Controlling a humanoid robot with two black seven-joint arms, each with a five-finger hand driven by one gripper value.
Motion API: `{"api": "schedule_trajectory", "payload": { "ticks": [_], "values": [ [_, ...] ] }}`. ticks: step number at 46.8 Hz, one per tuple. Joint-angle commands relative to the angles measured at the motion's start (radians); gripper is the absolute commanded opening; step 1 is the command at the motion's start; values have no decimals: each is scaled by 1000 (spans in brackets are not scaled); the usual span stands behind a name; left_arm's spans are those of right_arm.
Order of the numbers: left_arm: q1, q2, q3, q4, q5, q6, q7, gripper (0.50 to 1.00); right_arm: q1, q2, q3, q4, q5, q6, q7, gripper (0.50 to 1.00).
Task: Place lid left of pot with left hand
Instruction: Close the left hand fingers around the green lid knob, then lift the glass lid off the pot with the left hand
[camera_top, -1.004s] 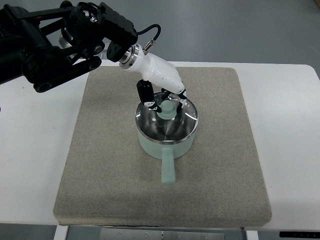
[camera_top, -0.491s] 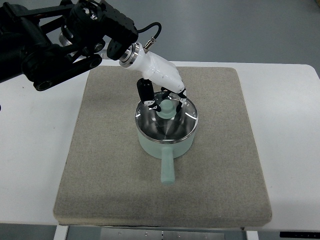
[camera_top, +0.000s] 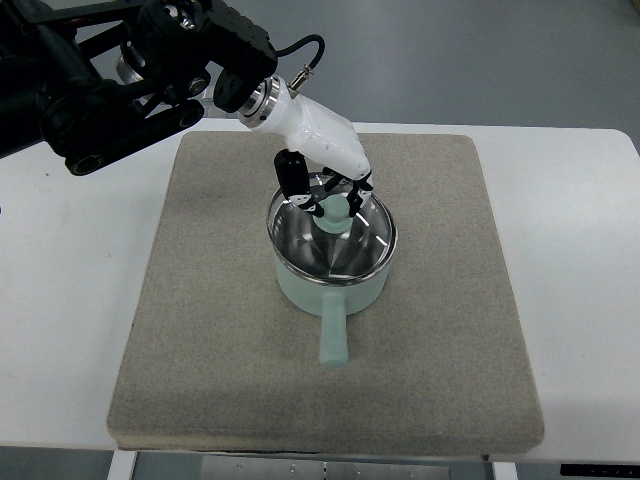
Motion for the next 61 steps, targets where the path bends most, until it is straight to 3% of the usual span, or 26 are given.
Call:
{"api": "schedule_trajectory", "payload": {
  "ticks": [1, 44, 61],
  "values": [
    [0, 0, -1, 0, -2, 2, 0, 500, 0, 0, 0, 0, 0, 0, 0, 921],
    [-4, 0, -55, 5, -4, 3, 0, 500, 0, 0, 0, 0, 0, 0, 0, 921],
    [-10, 12, -67, 118, -2, 3, 0, 500, 0, 0, 0, 0, 0, 0, 0, 921]
  ]
}}
